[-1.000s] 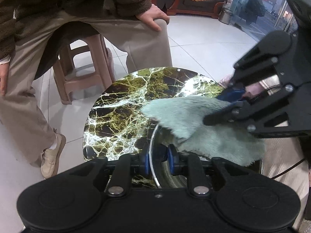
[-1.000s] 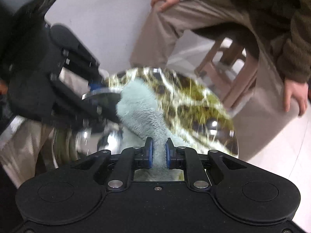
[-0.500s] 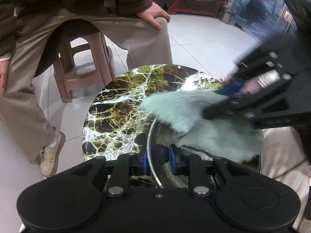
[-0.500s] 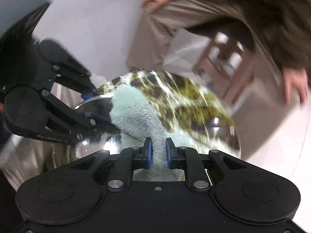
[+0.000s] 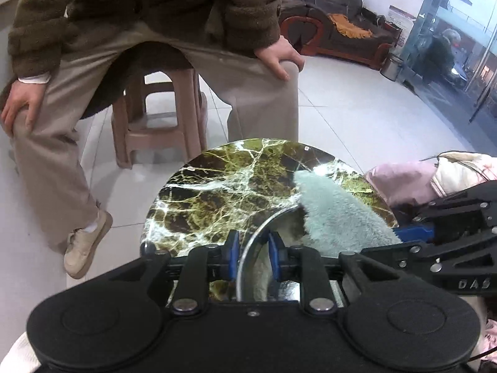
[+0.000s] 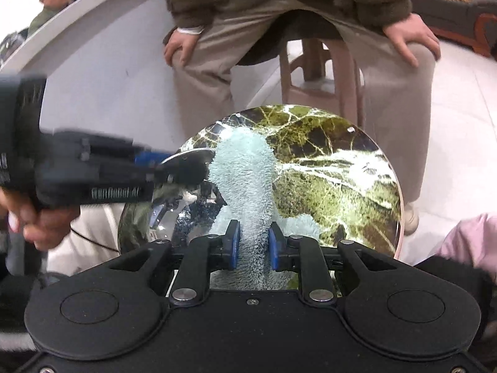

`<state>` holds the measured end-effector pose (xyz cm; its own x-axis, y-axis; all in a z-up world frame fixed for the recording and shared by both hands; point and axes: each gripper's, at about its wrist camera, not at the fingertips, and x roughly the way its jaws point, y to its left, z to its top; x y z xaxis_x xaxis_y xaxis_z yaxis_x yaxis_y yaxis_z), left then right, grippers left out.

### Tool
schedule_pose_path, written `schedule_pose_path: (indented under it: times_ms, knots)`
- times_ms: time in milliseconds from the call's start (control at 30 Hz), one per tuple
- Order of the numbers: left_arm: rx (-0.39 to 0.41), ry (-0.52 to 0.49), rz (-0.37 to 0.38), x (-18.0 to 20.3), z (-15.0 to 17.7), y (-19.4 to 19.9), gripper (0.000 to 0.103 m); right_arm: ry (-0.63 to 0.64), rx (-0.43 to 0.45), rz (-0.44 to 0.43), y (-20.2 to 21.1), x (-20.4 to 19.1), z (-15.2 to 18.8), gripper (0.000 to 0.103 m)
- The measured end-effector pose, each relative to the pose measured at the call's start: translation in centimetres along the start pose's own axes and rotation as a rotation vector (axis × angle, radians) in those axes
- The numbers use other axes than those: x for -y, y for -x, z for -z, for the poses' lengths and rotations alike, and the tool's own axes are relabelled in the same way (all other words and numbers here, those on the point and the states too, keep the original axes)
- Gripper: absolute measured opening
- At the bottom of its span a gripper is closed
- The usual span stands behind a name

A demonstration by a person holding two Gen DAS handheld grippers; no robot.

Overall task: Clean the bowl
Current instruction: 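Hold the bowl rim with the left gripper while the right gripper rubs the towel along the inner wall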

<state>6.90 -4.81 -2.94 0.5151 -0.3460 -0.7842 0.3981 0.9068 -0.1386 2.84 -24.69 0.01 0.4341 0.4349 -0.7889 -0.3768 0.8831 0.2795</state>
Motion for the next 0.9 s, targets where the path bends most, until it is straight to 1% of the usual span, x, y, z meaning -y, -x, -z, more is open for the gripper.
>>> schedule_pose_path:
  times_ms: [100, 167, 233, 267, 333, 400, 433, 500, 533, 567, 633, 667, 700, 733, 800, 867, 900]
  knots:
    - [-0.008, 0.011, -0.021, 0.1, 0.8, 0.5, 0.010, 0.078, -0.013, 0.020, -0.7, -0.2, -1.1, 0.012]
    - [-0.029, 0.030, -0.023, 0.1, 1.7, 1.0, 0.009, 0.139, -0.026, 0.031, -1.2, -0.4, -2.0, 0.012]
    - [-0.049, 0.040, -0.026, 0.2, 2.5, 1.5, 0.010, 0.203, -0.048, 0.024, -1.6, -0.8, -2.8, 0.012]
    - [-0.047, 0.034, -0.029, 0.3, 2.6, 1.6, 0.010, 0.281, -0.065, 0.025, -2.1, -1.5, -3.3, 0.012]
    - [-0.031, 0.028, -0.028, 0.1, 2.1, 1.6, 0.010, 0.363, -0.083, 0.031, -2.3, -2.2, -3.7, 0.012]
    - [-0.021, 0.022, -0.014, -0.3, 1.4, 1.2, 0.010, 0.408, -0.099, 0.033, -2.4, -2.6, -4.0, 0.013]
    - [-0.024, 0.014, 0.003, -0.5, 0.8, 0.6, 0.010, 0.449, -0.104, 0.041, -2.5, -3.1, -4.1, 0.013]
    - [-0.051, 0.004, 0.020, -0.7, 0.6, -0.4, 0.016, 0.480, -0.103, 0.049, -2.6, -3.5, -4.2, 0.014]
    - [-0.050, -0.004, 0.016, -0.7, 0.7, -0.6, 0.016, 0.500, -0.103, 0.056, -2.7, -3.8, -4.3, 0.015]
    - [-0.046, -0.012, 0.009, -0.6, 0.9, -0.7, 0.016, 0.503, -0.097, 0.061, -2.9, -4.0, -4.5, 0.016]
    - [-0.044, 0.006, 0.002, -0.6, 1.2, -0.5, 0.015, 0.438, -0.075, 0.058, -3.0, -3.7, -4.8, 0.016]
    - [-0.040, 0.020, -0.002, -0.6, 1.4, -0.4, 0.015, 0.426, -0.073, 0.055, -3.0, -3.5, -4.8, 0.016]
    - [-0.036, 0.034, -0.005, -0.6, 1.6, -0.3, 0.014, 0.361, -0.062, 0.048, -2.7, -2.9, -4.6, 0.016]
    - [-0.030, 0.041, -0.012, -0.5, 1.8, -0.2, 0.014, 0.341, -0.061, 0.049, -2.6, -2.6, -4.6, 0.016]
    - [-0.017, 0.040, -0.029, -0.1, 2.0, 0.0, 0.013, 0.237, -0.071, 0.067, -1.8, -1.2, -3.2, 0.016]
    - [-0.014, 0.044, -0.019, 0.0, 2.0, 0.0, 0.013, 0.196, -0.080, 0.061, -1.2, -0.7, -2.3, 0.016]
    - [-0.017, 0.040, -0.017, 0.1, 1.9, 0.0, 0.013, 0.175, -0.087, 0.046, -0.6, -0.6, -1.3, 0.017]
